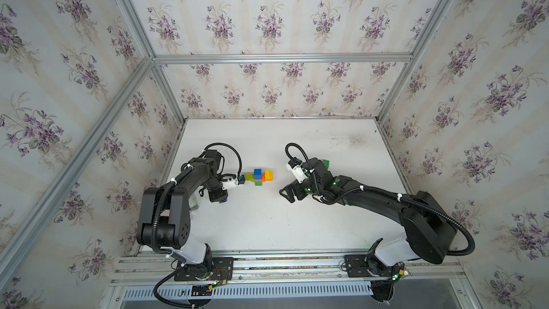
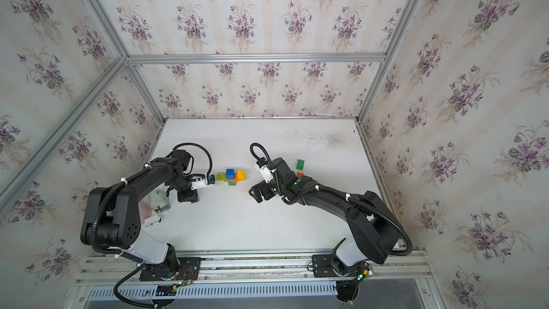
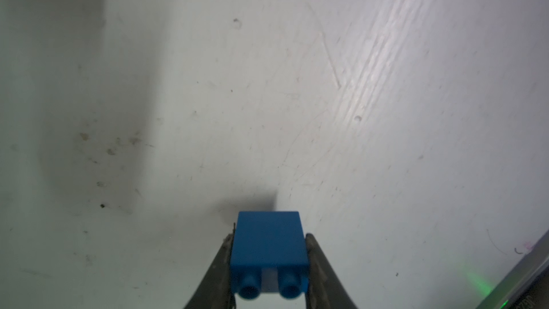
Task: Assemble a fork with lego
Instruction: Pick up the lego brick from the center of the board, then assemble the lego brick with the lego brick.
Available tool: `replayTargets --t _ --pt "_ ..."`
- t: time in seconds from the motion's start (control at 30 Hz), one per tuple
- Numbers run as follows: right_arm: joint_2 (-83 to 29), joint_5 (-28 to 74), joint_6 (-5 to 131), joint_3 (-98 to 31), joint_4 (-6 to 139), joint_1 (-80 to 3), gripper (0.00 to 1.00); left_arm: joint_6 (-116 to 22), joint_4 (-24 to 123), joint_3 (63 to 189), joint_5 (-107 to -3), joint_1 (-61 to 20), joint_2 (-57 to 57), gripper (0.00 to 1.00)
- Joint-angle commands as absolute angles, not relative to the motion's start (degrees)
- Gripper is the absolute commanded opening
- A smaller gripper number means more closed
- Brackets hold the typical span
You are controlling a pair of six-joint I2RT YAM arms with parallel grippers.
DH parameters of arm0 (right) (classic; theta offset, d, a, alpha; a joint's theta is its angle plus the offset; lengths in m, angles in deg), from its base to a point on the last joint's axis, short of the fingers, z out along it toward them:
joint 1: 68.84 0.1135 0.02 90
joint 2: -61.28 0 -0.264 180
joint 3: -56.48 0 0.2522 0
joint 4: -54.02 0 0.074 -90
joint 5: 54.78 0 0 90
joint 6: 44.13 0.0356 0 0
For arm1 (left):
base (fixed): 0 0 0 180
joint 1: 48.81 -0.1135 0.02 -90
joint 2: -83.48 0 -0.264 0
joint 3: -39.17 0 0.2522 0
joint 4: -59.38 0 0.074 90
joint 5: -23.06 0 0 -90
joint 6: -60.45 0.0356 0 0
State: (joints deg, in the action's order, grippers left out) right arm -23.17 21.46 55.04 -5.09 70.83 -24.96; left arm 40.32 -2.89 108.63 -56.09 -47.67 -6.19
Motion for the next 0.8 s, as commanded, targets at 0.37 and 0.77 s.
replayTargets --t 0.37,0.77 --pt "-23.42 31.48 56.68 -12.09 80.81 -25.40 1.00 35.12 -5.86 113.84 -51.91 -44.57 8.06 0.34" --pt "-29.51 0.07 72.17 -13.39 64.79 -27.81 0.88 34.63 -3.85 115.65 -48.96 -41.78 10.95 0.37"
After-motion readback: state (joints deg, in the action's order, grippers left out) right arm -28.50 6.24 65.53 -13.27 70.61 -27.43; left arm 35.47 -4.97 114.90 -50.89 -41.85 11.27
